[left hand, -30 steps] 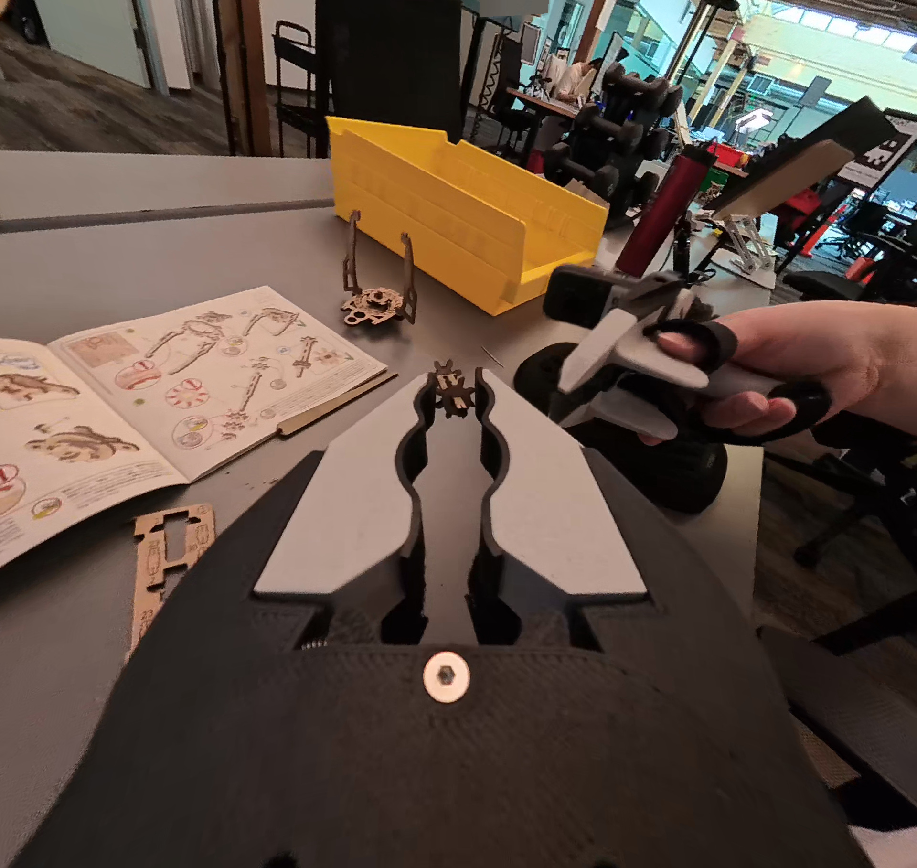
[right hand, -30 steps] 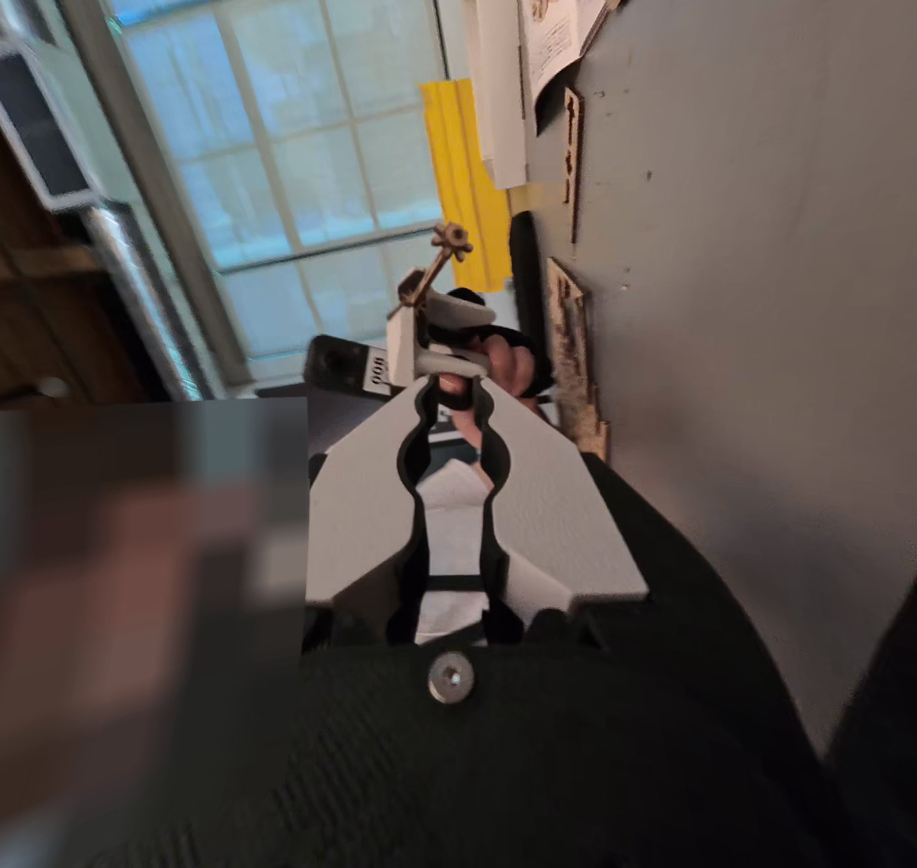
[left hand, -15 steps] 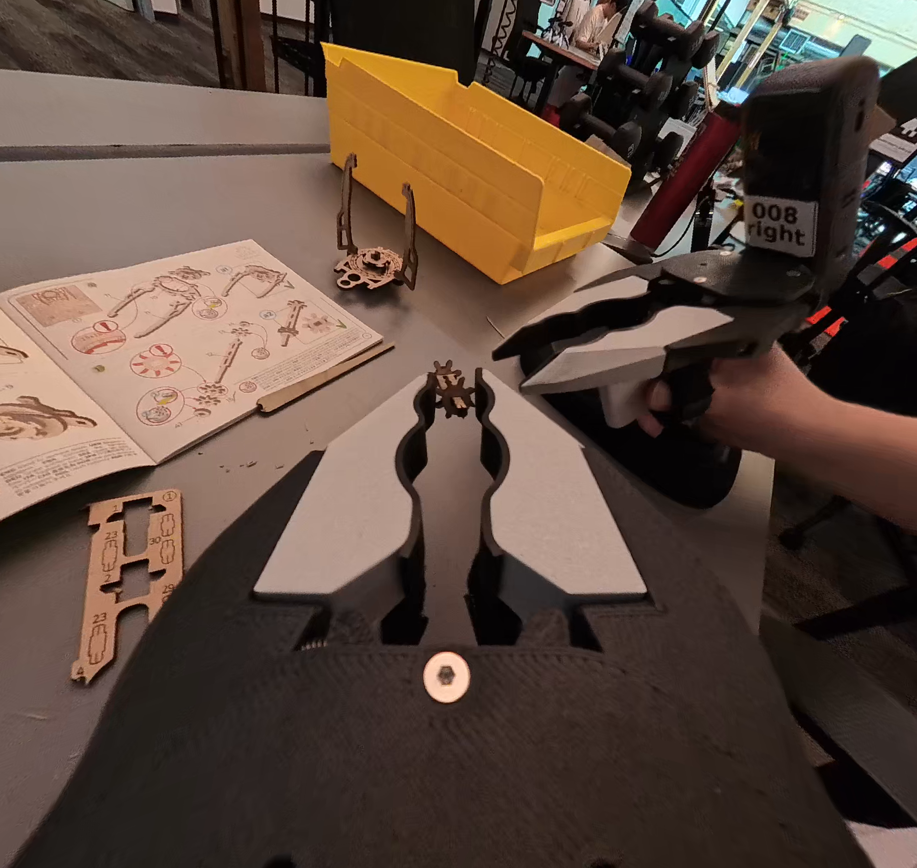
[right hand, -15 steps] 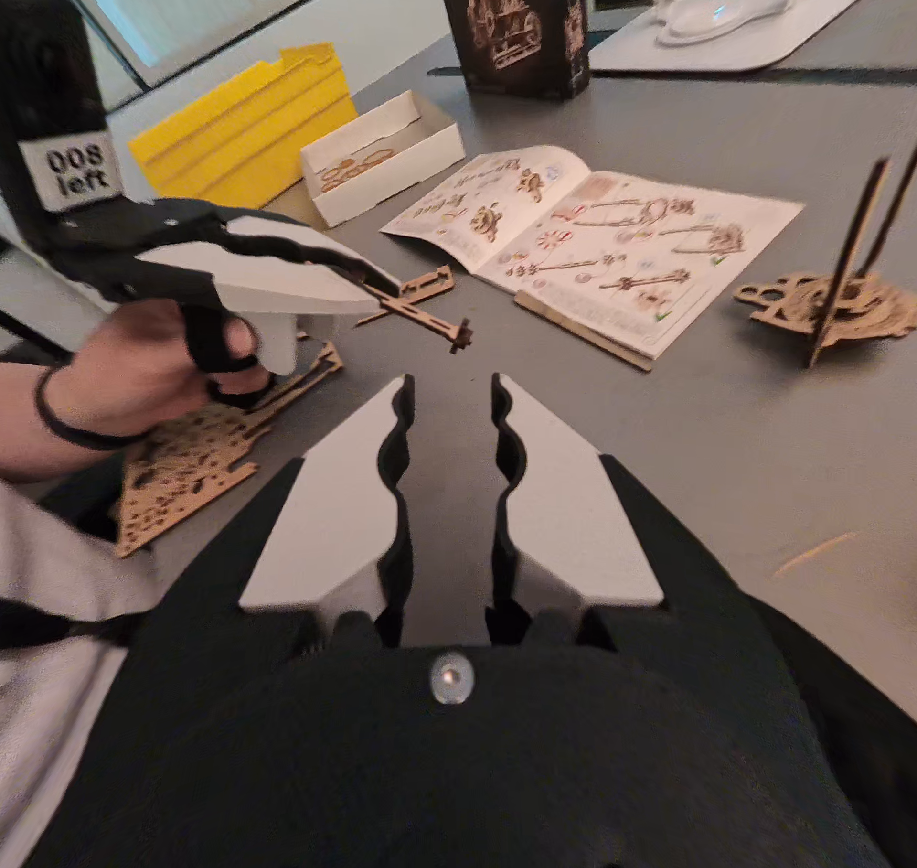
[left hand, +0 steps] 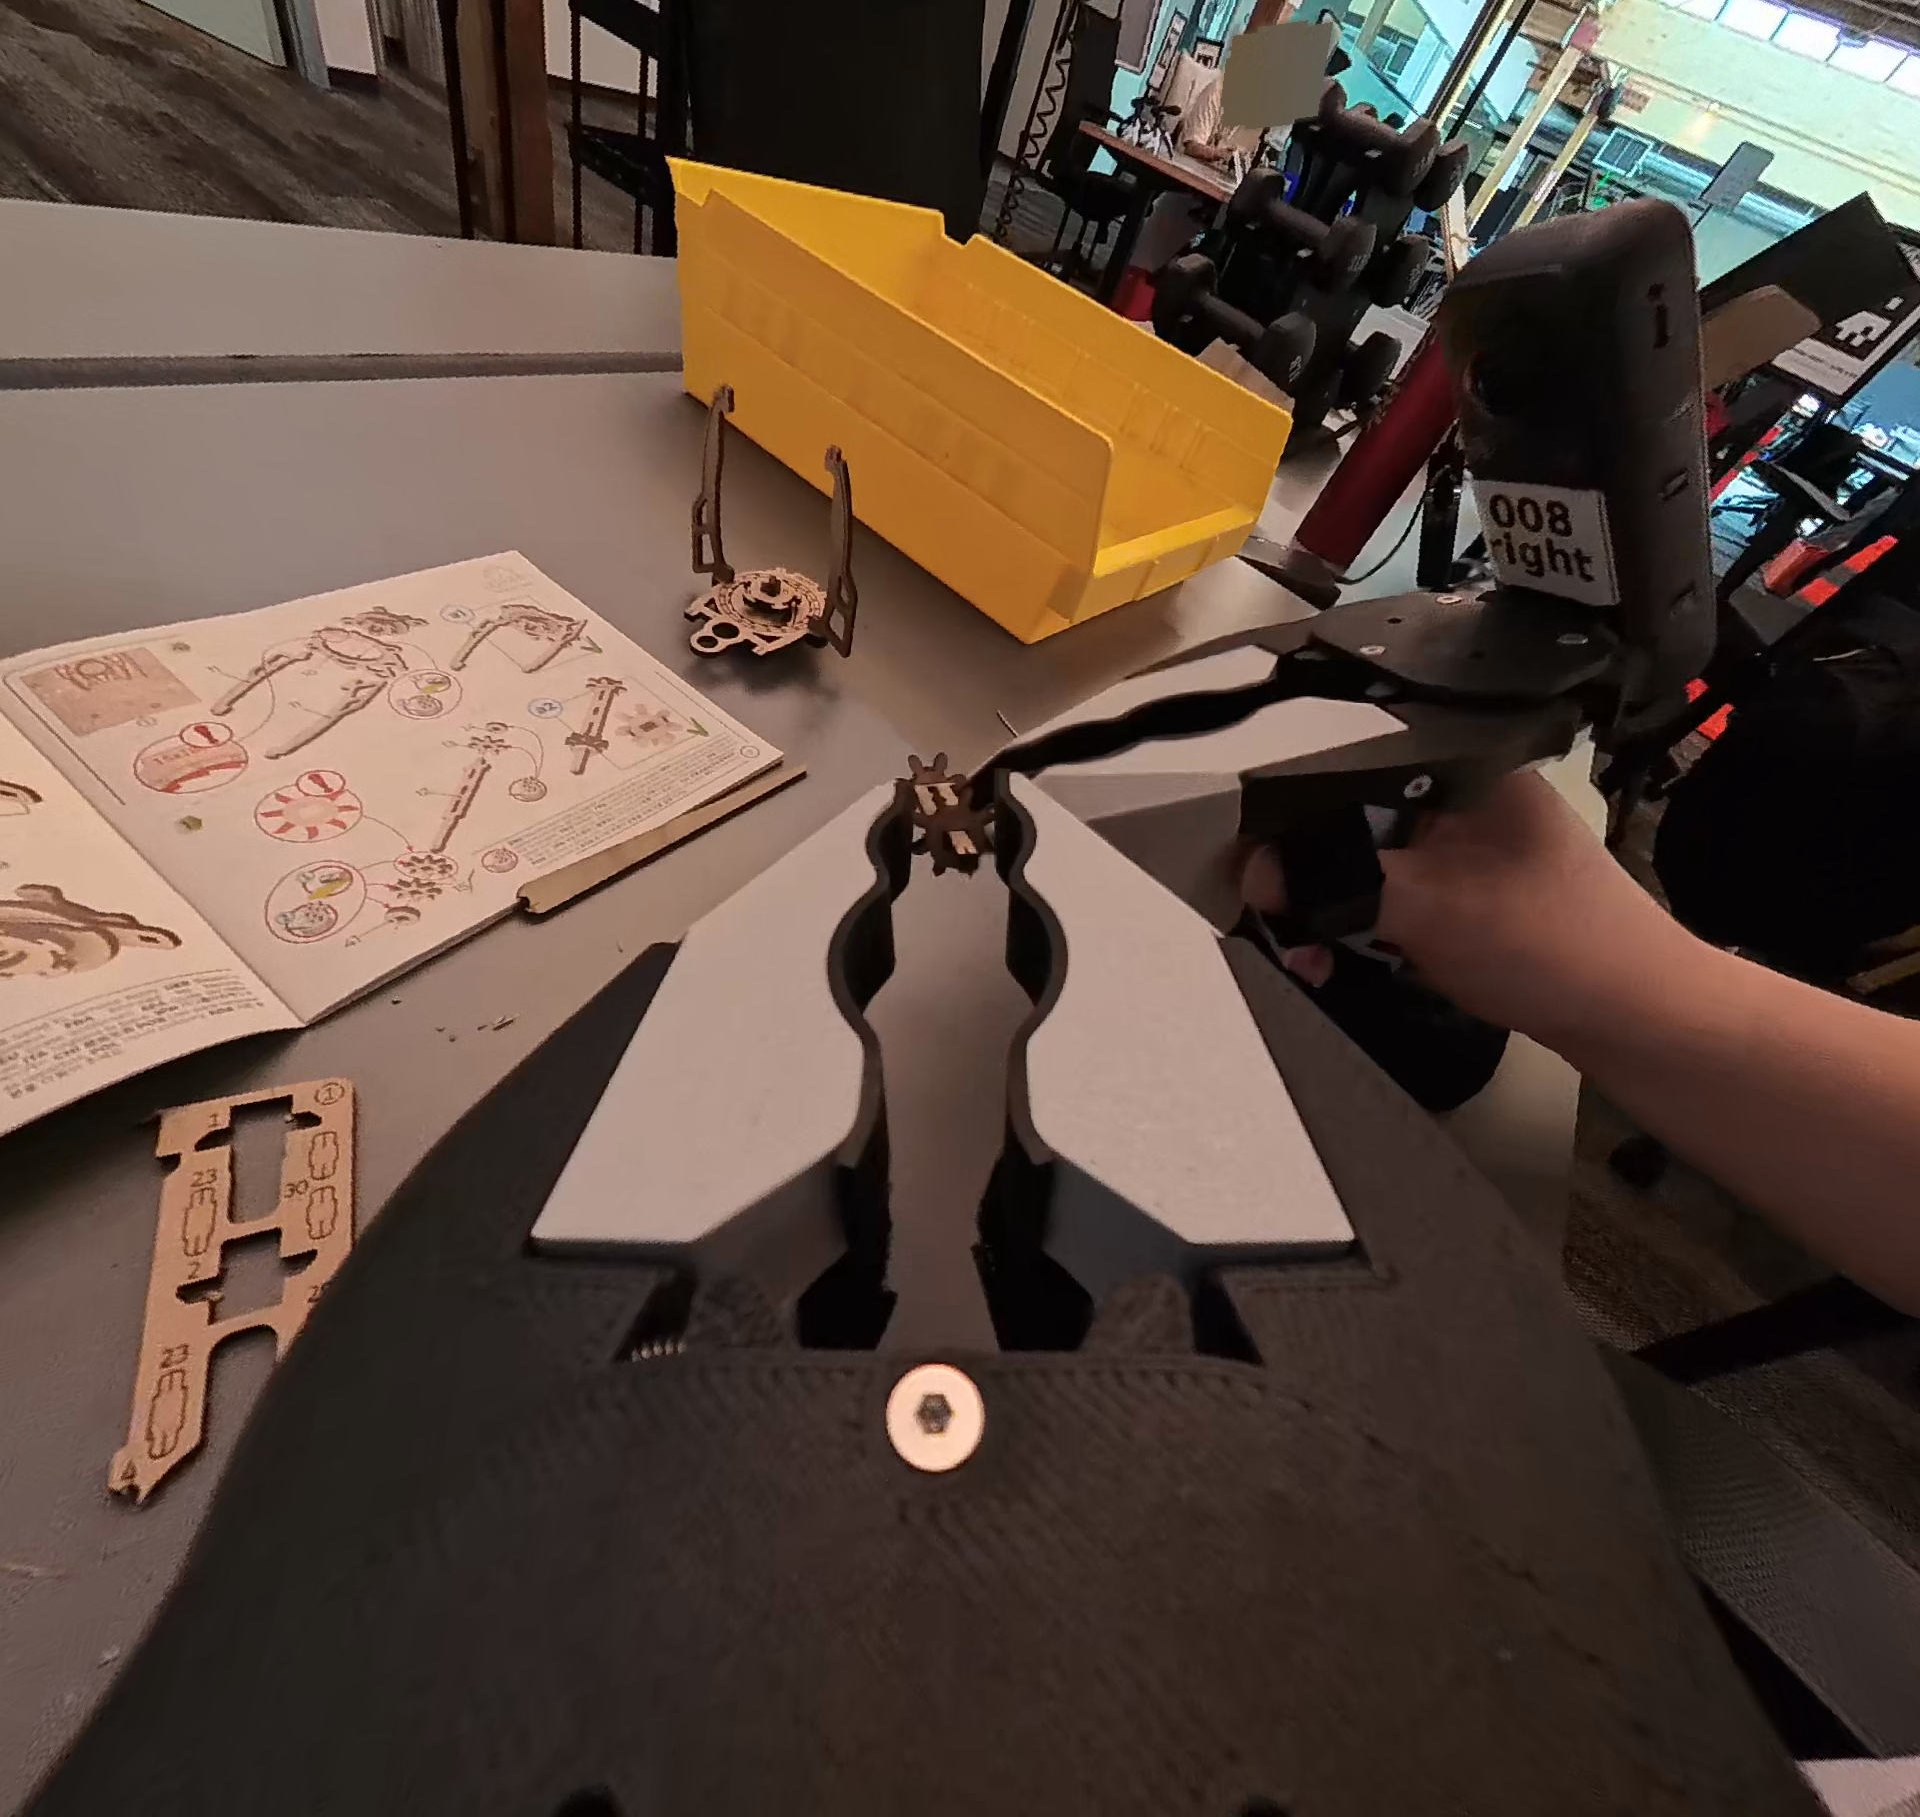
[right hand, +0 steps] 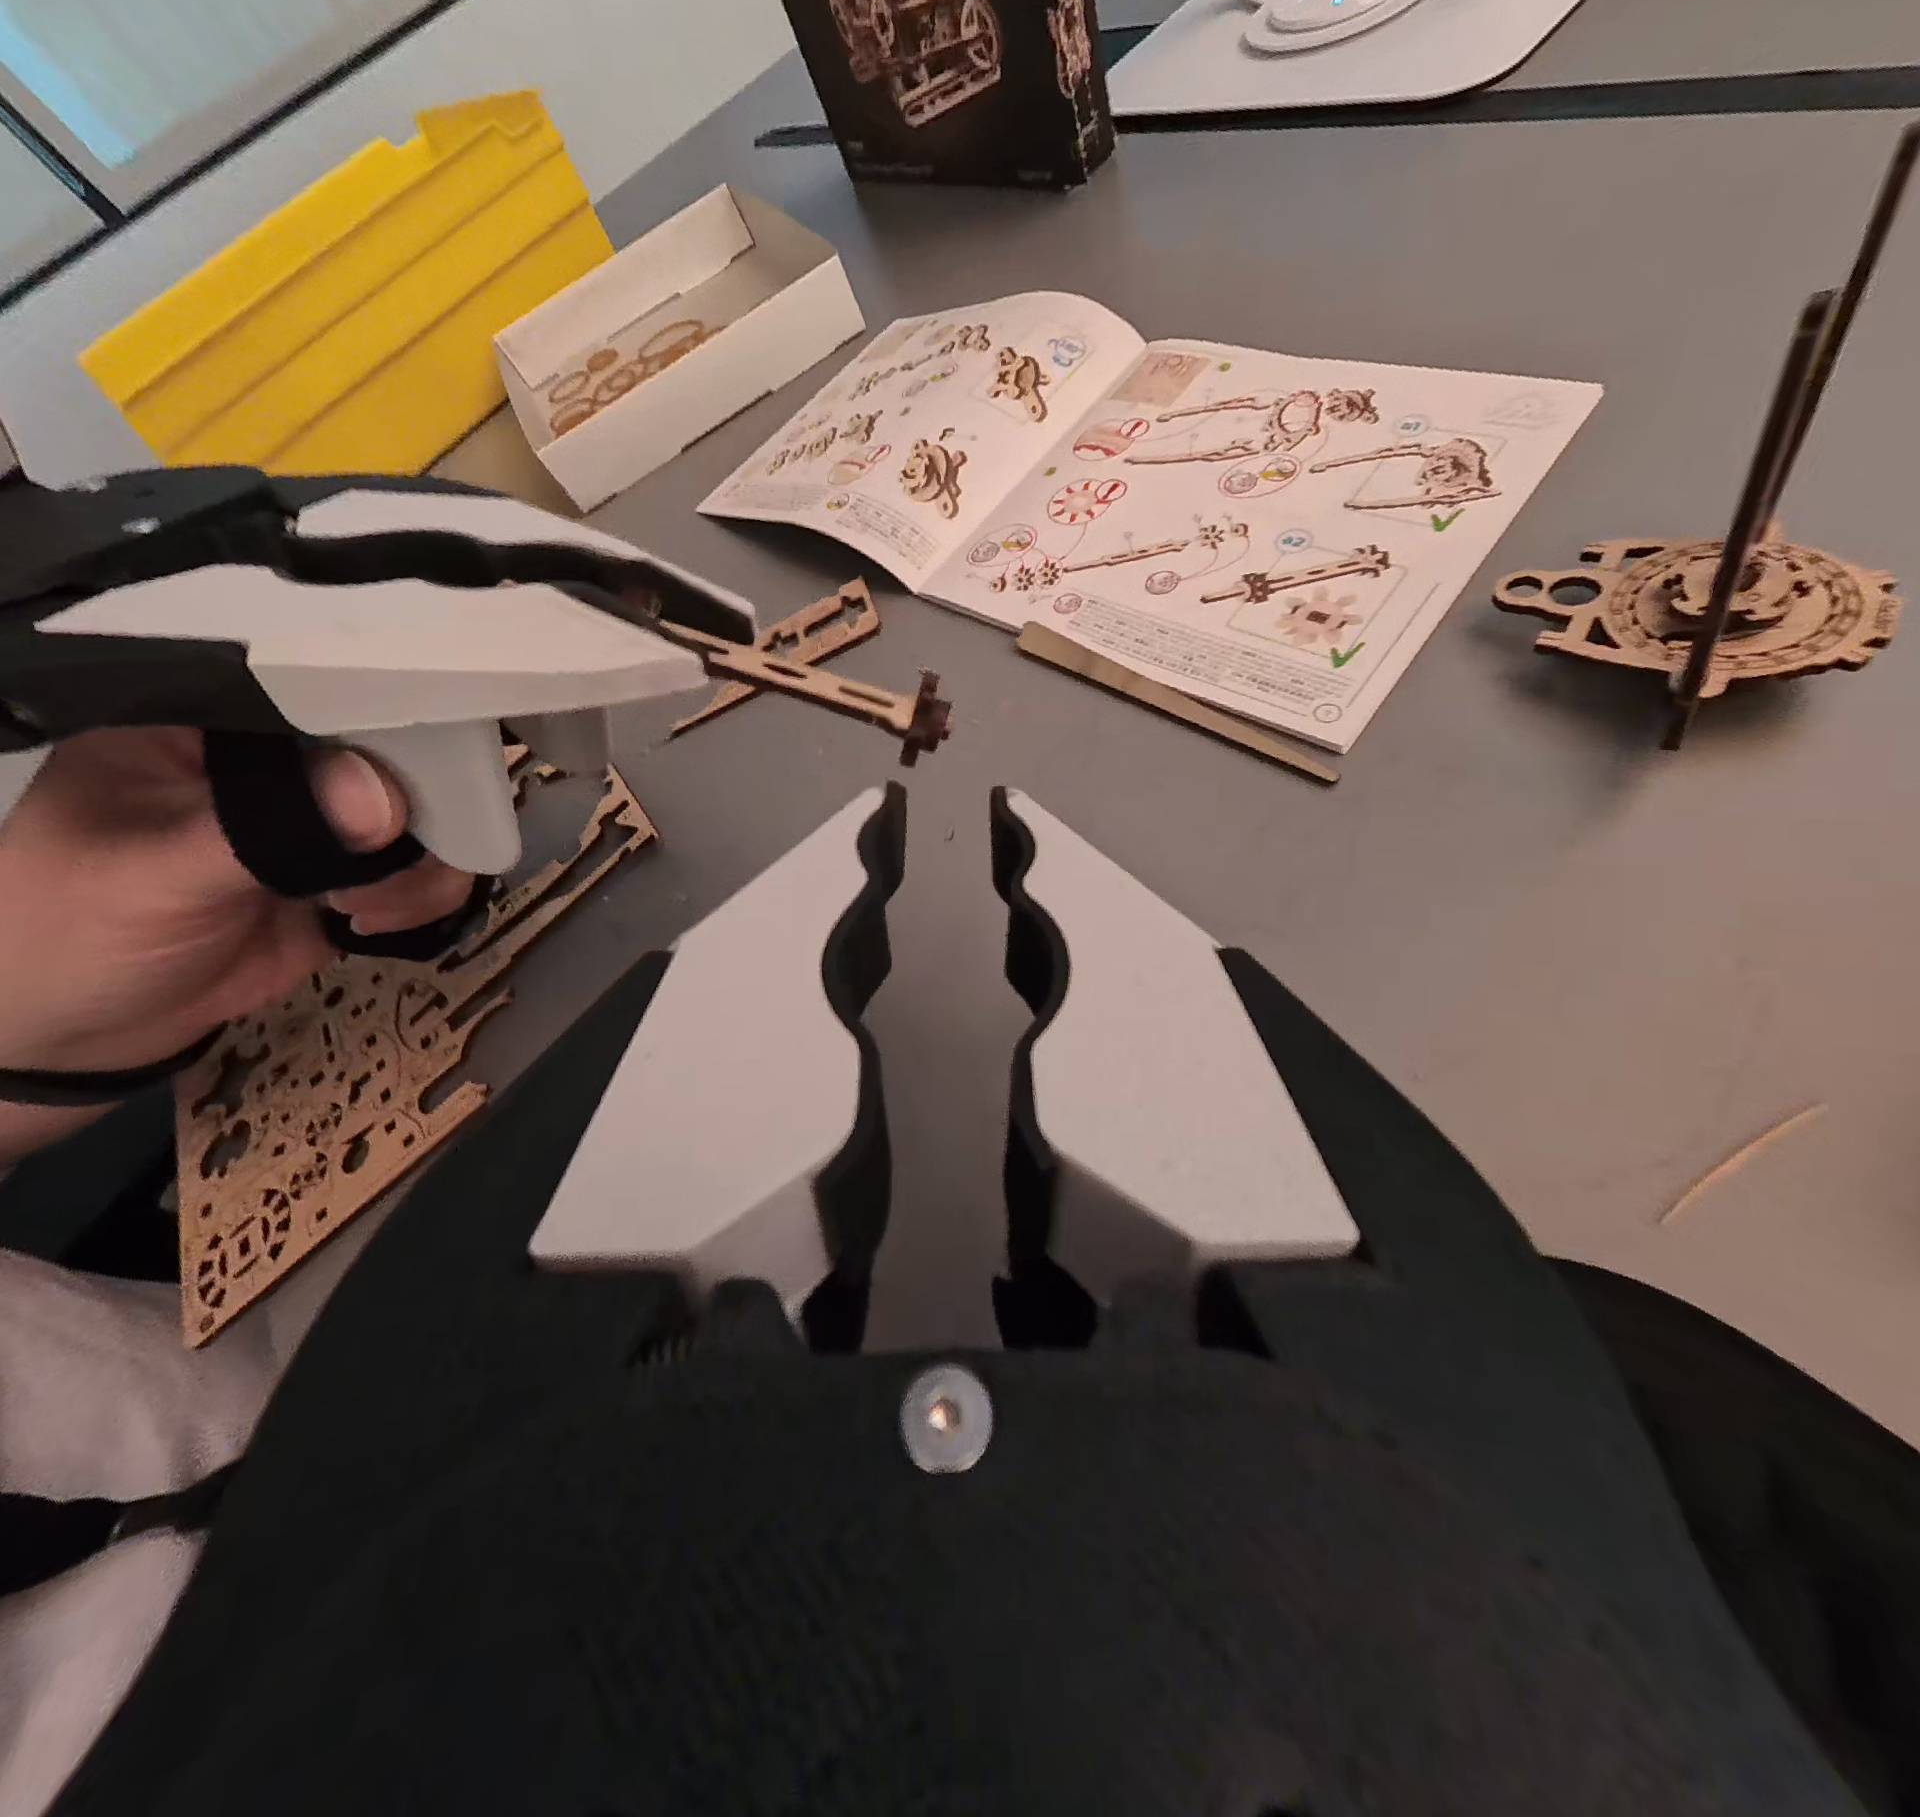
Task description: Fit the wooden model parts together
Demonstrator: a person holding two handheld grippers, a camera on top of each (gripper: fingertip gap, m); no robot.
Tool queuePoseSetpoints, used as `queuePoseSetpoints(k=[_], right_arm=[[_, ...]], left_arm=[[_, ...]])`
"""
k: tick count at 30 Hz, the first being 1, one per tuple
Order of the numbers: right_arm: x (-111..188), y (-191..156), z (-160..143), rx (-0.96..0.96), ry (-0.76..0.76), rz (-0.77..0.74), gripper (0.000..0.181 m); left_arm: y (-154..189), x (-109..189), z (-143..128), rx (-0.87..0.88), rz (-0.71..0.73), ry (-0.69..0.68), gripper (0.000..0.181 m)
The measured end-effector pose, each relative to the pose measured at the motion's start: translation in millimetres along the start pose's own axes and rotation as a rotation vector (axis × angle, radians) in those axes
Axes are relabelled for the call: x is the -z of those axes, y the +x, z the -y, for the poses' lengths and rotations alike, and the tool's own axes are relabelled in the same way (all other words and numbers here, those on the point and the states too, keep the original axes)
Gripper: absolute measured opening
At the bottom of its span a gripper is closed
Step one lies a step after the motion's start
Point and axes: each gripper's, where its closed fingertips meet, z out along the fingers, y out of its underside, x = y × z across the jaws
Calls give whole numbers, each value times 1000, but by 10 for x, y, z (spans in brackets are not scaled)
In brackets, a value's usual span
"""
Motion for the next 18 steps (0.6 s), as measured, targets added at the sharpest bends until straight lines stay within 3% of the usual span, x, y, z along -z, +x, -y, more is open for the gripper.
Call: queuePoseSetpoints(k=[18], right_arm=[[71, -32, 141, -76, 33, 80, 3]], left_arm=[[20, -15, -25, -10, -2, 1, 13]])
